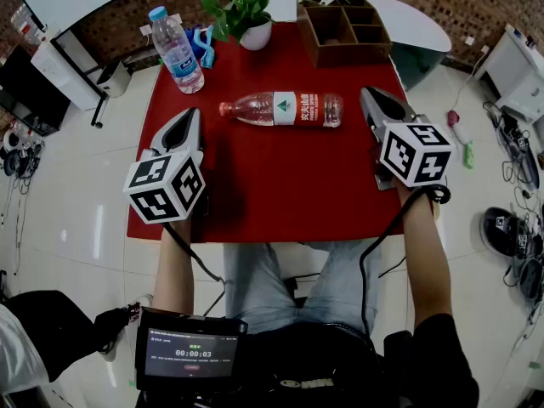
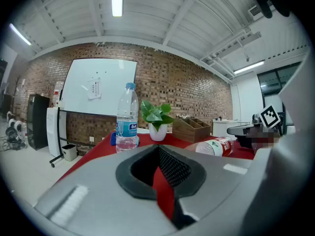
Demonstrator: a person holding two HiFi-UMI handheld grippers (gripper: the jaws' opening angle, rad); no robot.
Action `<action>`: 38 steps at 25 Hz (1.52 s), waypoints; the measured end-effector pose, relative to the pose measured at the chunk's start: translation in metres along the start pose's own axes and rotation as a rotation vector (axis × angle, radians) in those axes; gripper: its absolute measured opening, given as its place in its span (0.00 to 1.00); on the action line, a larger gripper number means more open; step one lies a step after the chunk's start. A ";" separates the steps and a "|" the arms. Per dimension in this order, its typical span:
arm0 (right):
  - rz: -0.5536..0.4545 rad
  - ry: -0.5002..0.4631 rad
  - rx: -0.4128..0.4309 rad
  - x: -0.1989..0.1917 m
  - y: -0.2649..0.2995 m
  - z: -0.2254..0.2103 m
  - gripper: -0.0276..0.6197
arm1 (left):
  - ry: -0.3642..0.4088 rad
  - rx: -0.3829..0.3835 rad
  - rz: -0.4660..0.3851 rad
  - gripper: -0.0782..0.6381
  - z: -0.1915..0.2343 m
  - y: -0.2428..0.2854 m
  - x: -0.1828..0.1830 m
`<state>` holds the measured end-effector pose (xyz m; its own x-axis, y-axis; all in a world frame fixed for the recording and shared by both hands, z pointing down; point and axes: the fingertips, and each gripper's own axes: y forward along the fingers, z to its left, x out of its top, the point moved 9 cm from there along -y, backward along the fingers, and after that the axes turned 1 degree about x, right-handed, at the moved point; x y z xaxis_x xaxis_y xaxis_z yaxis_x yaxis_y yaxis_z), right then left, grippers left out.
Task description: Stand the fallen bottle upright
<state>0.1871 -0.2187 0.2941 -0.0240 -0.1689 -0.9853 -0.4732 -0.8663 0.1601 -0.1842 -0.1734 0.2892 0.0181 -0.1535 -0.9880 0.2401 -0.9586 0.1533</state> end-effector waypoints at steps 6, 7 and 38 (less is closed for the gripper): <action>0.009 0.000 0.064 -0.002 -0.005 0.002 0.05 | -0.007 -0.013 0.012 0.12 -0.003 0.000 -0.003; 0.003 -0.006 0.072 -0.001 -0.006 0.002 0.06 | -0.007 -0.016 0.012 0.12 -0.003 0.001 -0.003; 0.912 -1.257 0.579 0.021 0.137 0.188 0.54 | -0.004 -0.022 0.021 0.12 -0.002 -0.005 0.000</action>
<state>-0.0440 -0.2521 0.2845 -0.9735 0.2203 -0.0608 -0.1421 -0.3751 0.9160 -0.1833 -0.1684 0.2889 0.0192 -0.1745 -0.9845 0.2614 -0.9495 0.1734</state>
